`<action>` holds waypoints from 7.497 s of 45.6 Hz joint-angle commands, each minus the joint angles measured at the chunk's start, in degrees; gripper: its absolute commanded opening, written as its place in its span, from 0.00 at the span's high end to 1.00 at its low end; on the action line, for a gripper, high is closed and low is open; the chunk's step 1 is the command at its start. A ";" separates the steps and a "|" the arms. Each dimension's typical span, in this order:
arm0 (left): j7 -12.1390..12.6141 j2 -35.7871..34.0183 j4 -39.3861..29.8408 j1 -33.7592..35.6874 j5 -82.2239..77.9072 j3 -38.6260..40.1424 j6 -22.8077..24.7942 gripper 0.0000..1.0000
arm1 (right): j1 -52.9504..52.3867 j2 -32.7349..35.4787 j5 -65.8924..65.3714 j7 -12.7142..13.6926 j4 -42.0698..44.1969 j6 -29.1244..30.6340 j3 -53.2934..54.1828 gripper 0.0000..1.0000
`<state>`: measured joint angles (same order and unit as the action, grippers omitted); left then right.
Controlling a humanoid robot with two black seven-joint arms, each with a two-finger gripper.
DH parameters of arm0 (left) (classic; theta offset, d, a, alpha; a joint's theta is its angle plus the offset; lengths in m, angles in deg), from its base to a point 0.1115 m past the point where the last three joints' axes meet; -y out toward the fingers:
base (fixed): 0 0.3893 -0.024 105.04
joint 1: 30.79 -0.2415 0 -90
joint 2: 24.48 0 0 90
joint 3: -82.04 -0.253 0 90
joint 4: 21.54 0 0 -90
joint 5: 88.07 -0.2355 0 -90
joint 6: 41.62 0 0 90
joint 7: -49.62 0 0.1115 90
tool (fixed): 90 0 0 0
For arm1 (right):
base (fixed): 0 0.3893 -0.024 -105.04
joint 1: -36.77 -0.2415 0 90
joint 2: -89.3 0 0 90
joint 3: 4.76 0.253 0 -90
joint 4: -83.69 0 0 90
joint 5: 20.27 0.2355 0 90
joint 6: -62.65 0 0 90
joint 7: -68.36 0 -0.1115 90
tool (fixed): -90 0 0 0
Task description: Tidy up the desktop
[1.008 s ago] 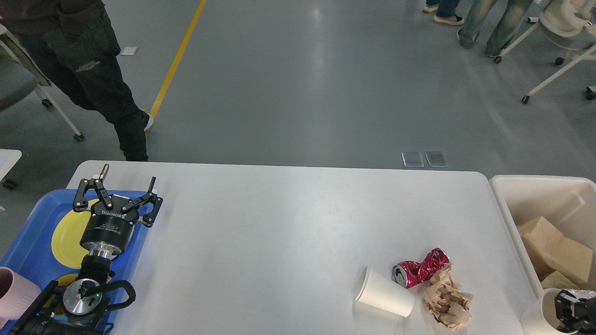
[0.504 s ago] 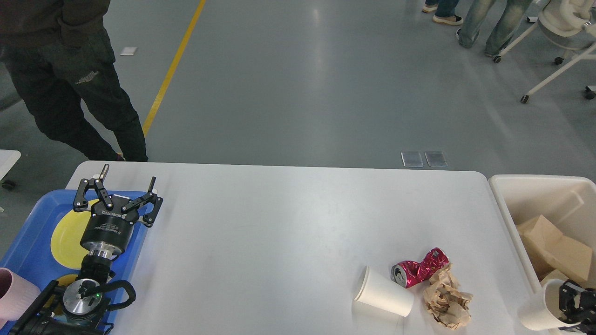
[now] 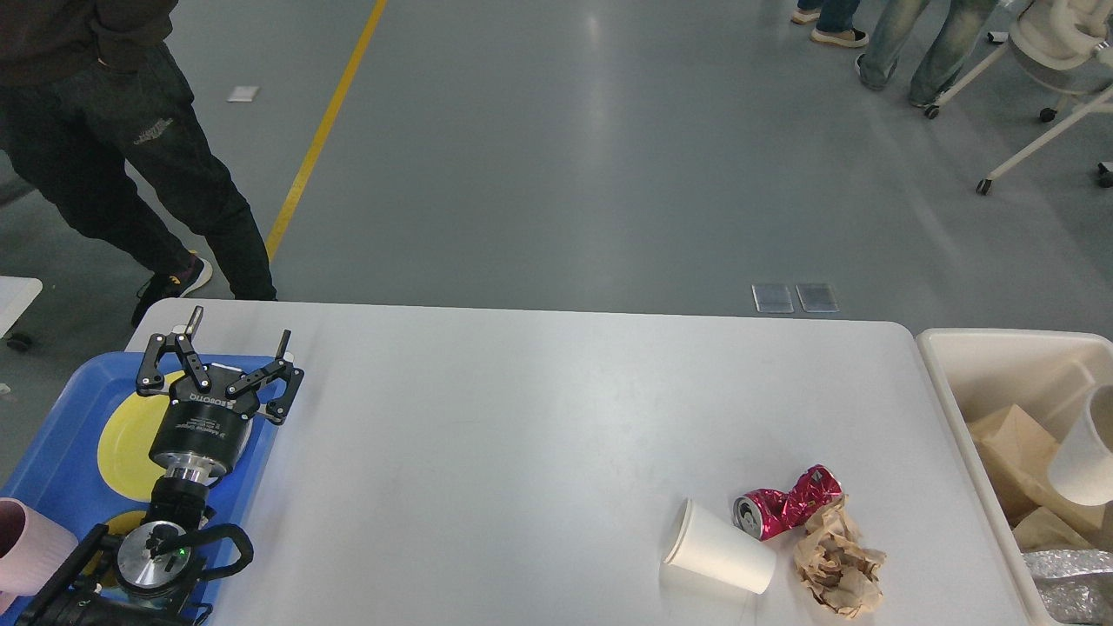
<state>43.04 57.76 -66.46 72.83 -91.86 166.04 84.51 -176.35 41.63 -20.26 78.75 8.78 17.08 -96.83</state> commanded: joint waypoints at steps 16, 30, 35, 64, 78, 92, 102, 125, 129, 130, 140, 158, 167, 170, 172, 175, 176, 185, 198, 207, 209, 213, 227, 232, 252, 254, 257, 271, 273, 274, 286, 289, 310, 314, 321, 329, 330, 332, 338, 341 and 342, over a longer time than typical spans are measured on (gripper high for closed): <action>0.08 0.02 0.00 0.00 -0.08 -0.06 0.08 0.03 | -6.87 0.55 -0.09 0.07 -0.59 4.88 -1.97 1.00; 0.08 0.02 0.00 0.00 -0.08 -0.06 0.08 0.03 | 12.62 5.65 -0.10 -0.02 5.47 -19.54 2.24 1.00; 0.08 0.02 0.00 0.00 0.01 -0.06 0.08 0.03 | 24.04 8.03 0.26 -0.02 10.04 -24.56 10.14 1.00; 0.08 -0.07 0.00 0.00 0.01 -0.06 0.08 0.03 | 85.23 -9.45 0.17 -0.02 61.10 -34.14 49.36 1.00; -0.01 -0.06 0.00 0.00 -0.08 -0.06 0.08 0.03 | 91.39 -15.88 0.26 -0.02 66.21 -37.66 49.54 1.00; 0.08 0.02 0.00 0.00 -0.08 -0.06 0.08 0.03 | 92.27 -18.07 0.26 -0.11 66.21 -40.47 49.27 0.51; 0.08 0.02 0.00 0.00 -0.08 -0.06 0.08 0.03 | 91.74 -17.46 0.26 -0.11 66.12 -41.00 49.27 0.01; 0.08 -0.07 0.00 0.00 -0.08 -0.06 -0.01 0.03 | 68.29 -4.19 -0.97 0.16 46.79 -31.26 41.73 0.00; 0.08 0.02 0.00 0.00 -0.08 -0.06 -0.01 0.03 | 60.21 -2.61 -1.06 0.16 41.71 -25.02 37.24 0.00; 0.08 0.02 0.00 0.00 -0.08 -0.06 0.08 0.03 | 57.58 -2.08 -1.15 0.24 39.78 -23.09 35.84 0.00; 0.08 0.02 0.00 0.00 -0.08 -0.06 0.08 0.03 | 31.21 -5.23 -2.82 0.60 23.42 -6.21 19.05 0.00; -0.01 -0.07 0.00 0.00 0.01 -0.06 -0.01 0.03 | -9.66 -18.86 -2.03 0.86 -3.29 9.36 12.27 0.00; -0.01 -0.06 0.00 0.00 -0.08 -0.06 -0.01 0.03 | -26.20 -18.51 -1.59 0.77 -23.69 7.43 21.40 0.01; -0.01 -0.06 0.00 0.00 0.01 -0.06 -0.01 0.03 | -26.74 -18.77 -1.15 0.77 -25.09 7.07 23.78 0.02; -0.01 -0.07 0.00 0.00 0.01 -0.06 -0.01 0.03 | -26.82 -19.04 -0.45 0.77 -25.02 6.64 23.96 0.02; -0.01 -0.06 0.00 0.00 0.01 -0.06 -0.01 0.03 | -26.65 -19.48 -0.36 0.77 -25.02 5.15 24.31 0.02; -0.01 -0.07 0.00 0.00 -0.08 -0.06 -0.01 0.03 | -26.56 -19.39 -0.36 0.77 -24.93 4.71 24.40 0.02; -0.01 0.02 0.00 0.00 0.01 -0.06 -0.01 0.03 | -20.42 -19.13 -0.88 0.68 -22.12 2.68 28.26 0.02; -0.01 -0.06 0.00 0.00 -0.08 -0.06 -0.01 0.03 | 2.52 -21.06 -15.10 0.60 -16.23 -3.21 47.67 0.03; 0.08 -0.07 0.00 0.00 0.01 -0.06 -0.01 0.03 | 13.86 -22.02 -39.53 0.60 -18.52 -3.47 58.41 0.13; 0.08 0.02 0.00 0.00 0.01 -0.06 -0.01 0.03 | 16.58 -23.17 -44.54 0.60 -18.52 -3.56 59.46 0.13; 0.08 0.02 0.00 0.00 -0.08 -0.06 0.08 0.03 | 23.43 -24.84 -56.58 0.60 -18.25 -3.65 59.64 0.13; 0.08 -0.06 0.00 0.00 -0.08 -0.06 0.08 0.03 | 40.58 -30.99 -68.82 5.16 -13.07 -7.95 59.38 0.13; 0.08 0.02 0.00 0.00 0.01 -0.06 0.08 0.03 | 43.40 -31.34 -68.82 6.31 -9.73 -11.64 59.29 0.13; 0.08 0.02 0.00 0.00 -0.08 -0.06 0.08 0.03 | 47.61 -34.68 -69.18 6.40 -0.77 -18.50 53.23 0.13; 0.08 0.02 0.00 0.00 -0.08 -0.06 0.08 0.03 | 48.58 -35.56 -69.18 6.31 0.55 -19.29 52.70 0.13; 0.08 0.02 0.00 0.00 -0.08 -0.06 0.08 0.03 | 49.46 -36.35 -69.09 6.40 1.26 -20.26 52.17 0.13; 0.08 0.02 0.00 0.00 -0.08 -0.06 0.08 0.03 | 49.55 -36.35 -68.21 6.40 1.52 -20.79 52.17 0.30; 0.08 0.02 0.00 0.00 -0.08 -0.06 0.08 0.03 | 49.64 -36.35 -68.12 6.40 1.61 -20.79 52.17 0.40; 0.08 0.02 0.00 0.00 -0.08 -0.06 0.08 0.03 | 49.64 -36.18 -68.12 6.40 1.61 -20.79 52.17 0.44; 0.08 0.02 0.00 0.00 0.01 -0.06 0.08 0.03 | 48.94 -36.18 -64.09 6.40 1.70 -22.72 52.35 0.74; 0.08 0.02 0.00 0.00 0.01 -0.06 0.08 0.03 | 48.15 -35.91 -60.14 6.31 1.87 -22.81 52.35 0.94; 0.08 0.02 0.00 0.00 -0.08 -0.06 0.08 0.03 | 33.75 -35.39 -24.91 5.34 -1.29 -20.44 49.89 1.00; 0.08 0.02 0.00 0.00 -0.08 -0.06 0.08 0.03 | 28.12 -35.30 -16.28 5.60 -1.38 -17.11 48.22 1.00; 0.08 0.02 0.00 0.00 -0.08 -0.06 0.08 0.03 | 16.17 -34.86 -5.82 5.60 -1.55 -7.09 40.06 1.00; 0.08 -0.06 0.00 0.00 -0.08 -0.06 -0.01 0.03 | 1.06 -30.47 4.38 5.25 -3.92 -2.33 28.98 1.00; 0.08 0.02 0.00 0.00 0.01 -0.06 0.08 0.03 | -0.61 -30.29 4.82 5.08 -4.71 -2.16 27.40 1.00; 0.08 0.02 0.00 0.00 0.01 -0.06 0.08 0.03 | -5.44 -30.29 5.53 3.07 -6.81 -2.07 23.02 1.00; 0.08 0.02 0.00 0.00 0.01 -0.06 -0.01 0.03 | -15.20 -31.34 6.50 -12.02 -10.60 -0.76 11.34 1.00; 0.08 0.02 0.00 0.00 0.01 -0.06 0.08 0.03 | -17.41 -32.66 6.50 -15.13 -10.87 0.74 7.27 1.00; 0.08 -0.06 0.00 0.00 0.01 -0.06 -0.01 0.03 | -17.68 -32.92 6.50 -15.31 -10.96 0.92 6.22 1.00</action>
<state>43.12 57.73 -66.46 72.83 -91.89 165.97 84.57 -190.10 10.38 -13.84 69.27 -1.19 16.20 -83.63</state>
